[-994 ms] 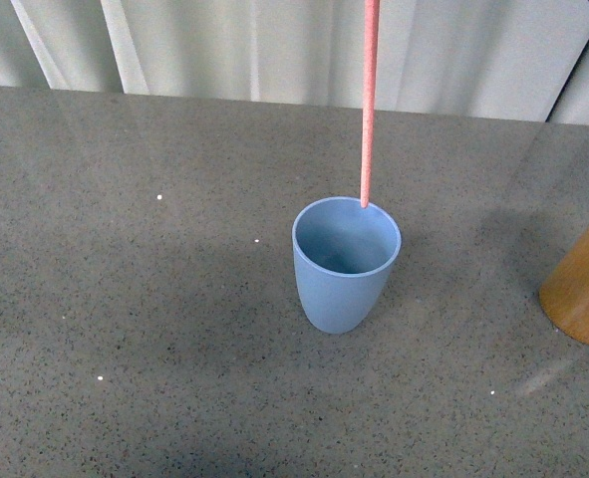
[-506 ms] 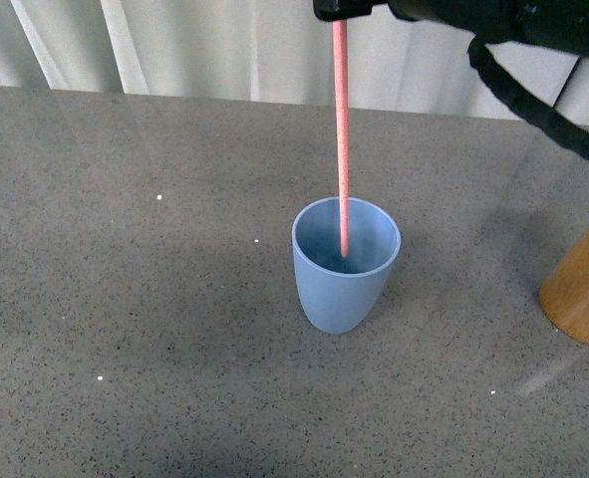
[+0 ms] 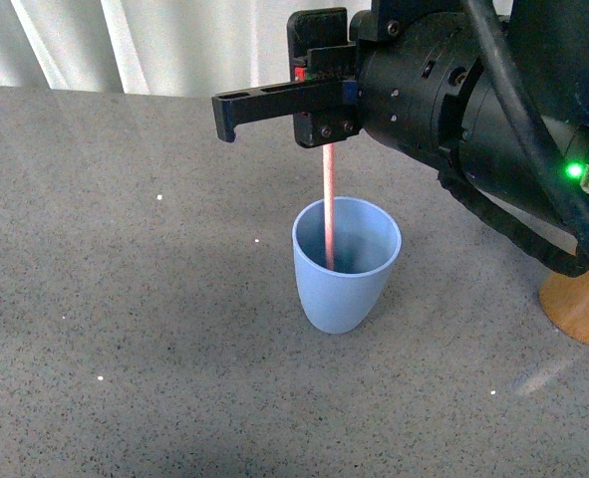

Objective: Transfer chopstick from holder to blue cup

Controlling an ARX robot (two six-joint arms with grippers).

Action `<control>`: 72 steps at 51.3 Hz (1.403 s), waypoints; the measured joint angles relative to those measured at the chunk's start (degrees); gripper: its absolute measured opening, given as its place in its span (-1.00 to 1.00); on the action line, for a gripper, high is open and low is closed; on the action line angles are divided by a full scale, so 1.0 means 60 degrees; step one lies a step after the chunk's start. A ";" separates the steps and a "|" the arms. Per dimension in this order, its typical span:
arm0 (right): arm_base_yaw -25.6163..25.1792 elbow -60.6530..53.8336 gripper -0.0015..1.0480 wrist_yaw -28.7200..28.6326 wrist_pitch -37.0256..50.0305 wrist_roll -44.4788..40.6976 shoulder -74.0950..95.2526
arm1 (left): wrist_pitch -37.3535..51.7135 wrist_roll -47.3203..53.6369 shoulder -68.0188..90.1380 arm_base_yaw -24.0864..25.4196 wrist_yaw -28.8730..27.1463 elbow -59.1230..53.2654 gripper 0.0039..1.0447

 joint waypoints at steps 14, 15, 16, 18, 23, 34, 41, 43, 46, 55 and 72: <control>-0.0270 -0.0266 0.42 0.0138 -0.0601 0.0302 -0.1264 | 0.0000 0.0000 0.0000 0.0000 0.0000 0.0000 0.87; -0.0306 -0.0291 0.48 0.0149 -0.0688 0.0317 -0.1424 | 0.0000 0.0000 0.0000 0.0000 0.0000 0.0000 0.87; -0.0372 -0.0350 0.59 0.0189 -0.0845 0.0339 -0.1690 | 0.0000 0.0000 0.0000 0.0000 0.0000 0.0000 0.87; -0.0503 -0.0470 0.75 0.0335 -0.1151 0.0364 -0.2167 | 0.0000 0.0000 0.0000 0.0000 0.0000 0.0000 0.87; -0.1024 -0.0841 0.80 0.0834 -0.2266 0.0543 -0.3501 | 0.0000 0.0000 0.0000 0.0000 0.0000 0.0000 0.87; -0.2874 -0.1974 0.81 0.2306 -0.5344 0.0940 -0.6812 | 0.0000 0.0000 0.0000 0.0000 0.0000 0.0000 0.87; -0.4240 -0.3333 0.81 0.2539 -0.7082 0.0568 -1.0094 | 0.0000 0.0000 0.0004 0.0000 0.0000 0.0000 0.87; -0.4291 -0.3348 0.80 0.2346 -0.6947 0.0455 -1.0335 | 0.0000 0.0000 0.0000 0.0000 0.0015 0.0000 0.87; -0.4608 -0.4033 0.54 0.0703 -0.5085 -0.0178 -1.0520 | 0.0000 0.0000 0.0000 0.0000 0.0004 0.0000 0.87; -0.5410 -0.5027 -0.03 -0.0576 -0.4382 -0.0685 -1.1216 | 0.0000 0.0000 0.0000 0.0000 0.0000 0.0000 0.87; -0.5632 -0.5781 -0.99 -0.0619 -0.4714 -0.0798 -1.2349 | 0.0000 0.0000 0.0000 0.0000 0.0000 0.0000 0.87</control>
